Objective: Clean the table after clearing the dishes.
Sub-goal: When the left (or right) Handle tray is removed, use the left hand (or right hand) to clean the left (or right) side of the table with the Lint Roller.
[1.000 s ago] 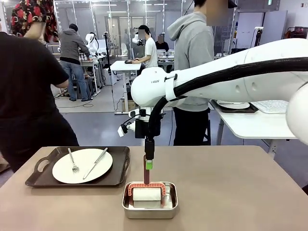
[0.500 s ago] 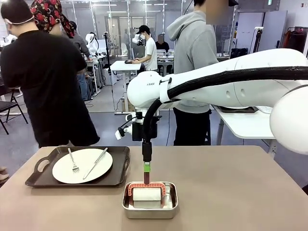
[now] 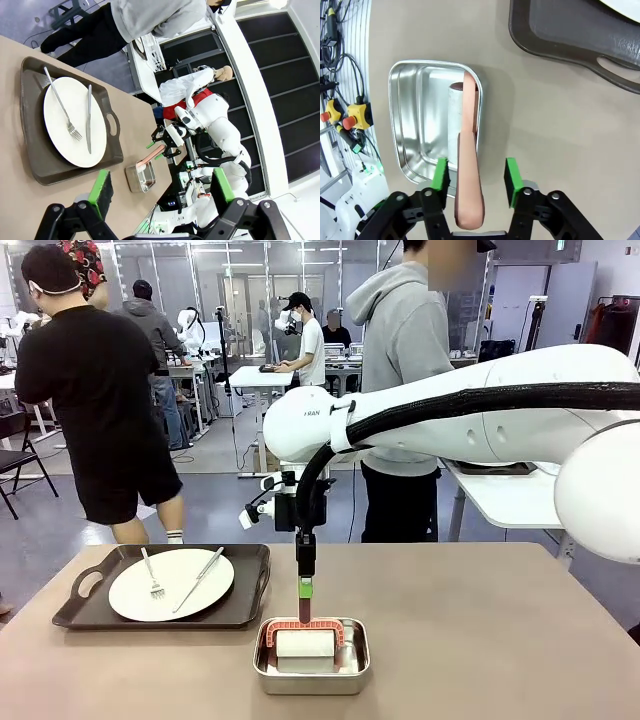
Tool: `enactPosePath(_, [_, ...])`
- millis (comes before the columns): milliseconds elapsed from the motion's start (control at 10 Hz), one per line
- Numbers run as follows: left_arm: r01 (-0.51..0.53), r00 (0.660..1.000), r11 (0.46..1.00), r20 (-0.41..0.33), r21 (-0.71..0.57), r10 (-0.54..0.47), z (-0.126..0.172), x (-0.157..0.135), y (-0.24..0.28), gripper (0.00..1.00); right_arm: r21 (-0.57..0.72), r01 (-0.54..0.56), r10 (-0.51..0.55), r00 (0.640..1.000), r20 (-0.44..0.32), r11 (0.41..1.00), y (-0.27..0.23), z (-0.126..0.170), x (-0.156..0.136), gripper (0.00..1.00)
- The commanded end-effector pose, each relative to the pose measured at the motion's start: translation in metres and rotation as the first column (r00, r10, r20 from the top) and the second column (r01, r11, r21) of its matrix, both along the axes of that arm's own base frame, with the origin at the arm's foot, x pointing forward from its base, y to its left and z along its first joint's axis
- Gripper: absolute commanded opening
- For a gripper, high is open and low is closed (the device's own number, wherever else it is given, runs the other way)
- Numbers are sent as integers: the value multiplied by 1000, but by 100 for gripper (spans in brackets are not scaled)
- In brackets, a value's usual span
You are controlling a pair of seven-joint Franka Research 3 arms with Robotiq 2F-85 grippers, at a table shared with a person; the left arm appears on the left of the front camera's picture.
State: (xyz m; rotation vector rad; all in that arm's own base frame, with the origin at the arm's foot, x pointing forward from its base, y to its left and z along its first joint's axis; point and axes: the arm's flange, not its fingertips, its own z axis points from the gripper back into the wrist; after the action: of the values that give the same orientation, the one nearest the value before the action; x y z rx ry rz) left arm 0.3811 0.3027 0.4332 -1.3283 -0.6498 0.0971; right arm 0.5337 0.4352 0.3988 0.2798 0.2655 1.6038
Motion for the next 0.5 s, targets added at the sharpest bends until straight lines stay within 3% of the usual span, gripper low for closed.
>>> enactPosePath(0, [5,1000,1000,7,-7,-5,2,-4,1,100,-33,10,-11,1000,-3,999,8,4,1,39])
enactPosePath(400, [5,1000,1000,7,-7,-5,2,-4,1,100,-27,-5,5,1000,-26,1000,11,10,-3,1])
